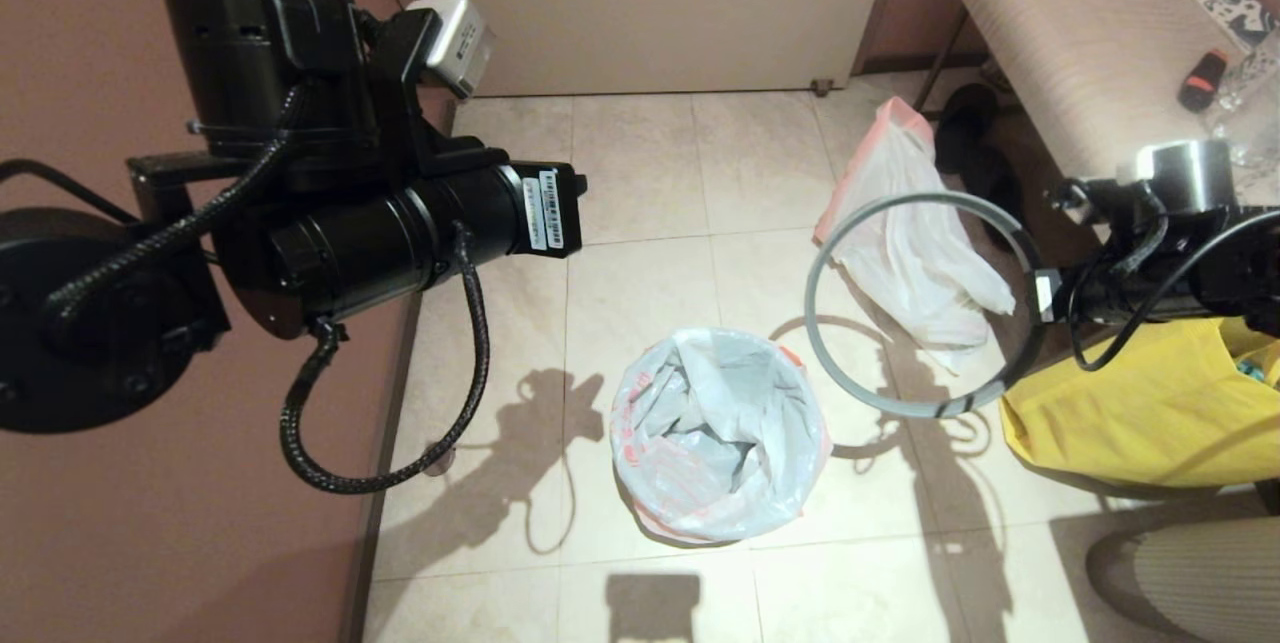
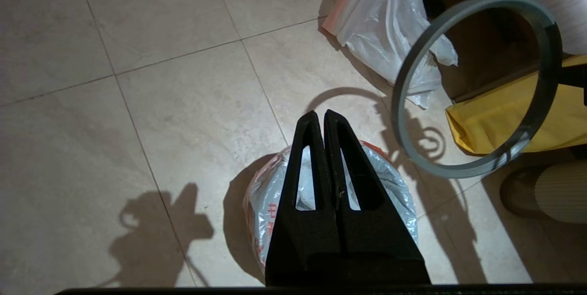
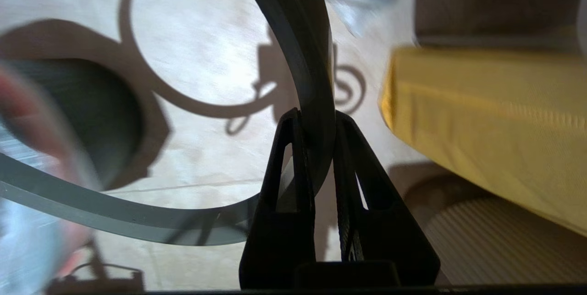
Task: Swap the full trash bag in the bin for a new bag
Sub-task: Place the trash can ring on the trash can
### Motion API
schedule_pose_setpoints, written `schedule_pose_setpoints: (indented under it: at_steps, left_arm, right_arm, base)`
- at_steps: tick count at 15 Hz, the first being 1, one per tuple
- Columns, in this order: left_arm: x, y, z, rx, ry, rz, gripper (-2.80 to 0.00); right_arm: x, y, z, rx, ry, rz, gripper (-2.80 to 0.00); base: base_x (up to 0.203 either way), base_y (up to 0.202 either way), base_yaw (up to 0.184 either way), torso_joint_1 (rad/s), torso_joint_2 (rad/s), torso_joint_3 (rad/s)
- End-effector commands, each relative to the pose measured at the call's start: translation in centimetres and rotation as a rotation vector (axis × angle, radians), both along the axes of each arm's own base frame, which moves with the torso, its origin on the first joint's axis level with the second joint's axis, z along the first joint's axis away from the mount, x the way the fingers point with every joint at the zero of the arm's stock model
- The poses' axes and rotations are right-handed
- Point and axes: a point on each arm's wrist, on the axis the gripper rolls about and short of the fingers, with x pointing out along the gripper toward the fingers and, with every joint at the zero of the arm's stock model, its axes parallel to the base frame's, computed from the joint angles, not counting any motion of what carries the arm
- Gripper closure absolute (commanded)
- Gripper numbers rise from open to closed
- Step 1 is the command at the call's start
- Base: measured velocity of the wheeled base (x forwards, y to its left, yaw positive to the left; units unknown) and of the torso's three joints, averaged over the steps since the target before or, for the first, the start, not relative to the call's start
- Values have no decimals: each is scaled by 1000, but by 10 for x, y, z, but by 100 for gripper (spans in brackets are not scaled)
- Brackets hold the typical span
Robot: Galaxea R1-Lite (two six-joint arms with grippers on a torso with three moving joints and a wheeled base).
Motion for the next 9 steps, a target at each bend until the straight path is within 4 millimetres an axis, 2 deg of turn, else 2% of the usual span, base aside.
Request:
schedule_pose_setpoints:
  at_steps: [1,3,5,6,9]
  left_arm:
    - [-8,2,7,-15,-19,-9,0]
    - [-10,4,9,-20,-26,-7,0]
    - [-11,6,11,-24,-32,-5,0]
    - [-10,6,10,-23,-31,-3,0]
    - [-6,14,14,-39,-48,23,0]
  right_arm:
    - [-45,38,54,12,-143,117,0]
    - [-59,78,58,9,-148,214,0]
    - [-68,108,55,0,-134,291,0]
    - [-69,121,46,-14,-88,322,0]
    - [-55,141,15,-42,20,359,0]
  base:
    - [0,0,0,0,0,0]
    - [0,0,0,0,0,0]
    - [0,0,0,0,0,0]
    - [0,0,0,0,0,0]
    - [0,0,0,0,0,0]
